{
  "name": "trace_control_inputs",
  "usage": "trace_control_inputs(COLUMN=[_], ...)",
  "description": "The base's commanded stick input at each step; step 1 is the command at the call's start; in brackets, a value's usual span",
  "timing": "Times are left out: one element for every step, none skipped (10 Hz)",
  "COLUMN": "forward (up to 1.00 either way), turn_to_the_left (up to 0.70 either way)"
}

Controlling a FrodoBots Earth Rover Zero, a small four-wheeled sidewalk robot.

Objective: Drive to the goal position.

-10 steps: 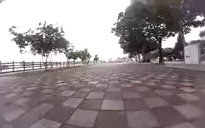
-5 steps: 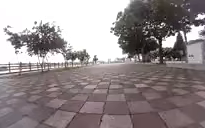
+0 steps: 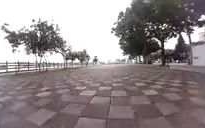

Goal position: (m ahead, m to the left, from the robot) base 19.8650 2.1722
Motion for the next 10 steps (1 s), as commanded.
trace_control_inputs(forward=[1.0, 1.0, 1.0, 1.0, 1.0, 1.0, 1.0, 1.0, 1.0, 1.0], turn_to_the_left=[0.0, 0.0, -0.15, -0.29, 0.0, 0.0, 0.0, 0.0, 0.0, 0.0])
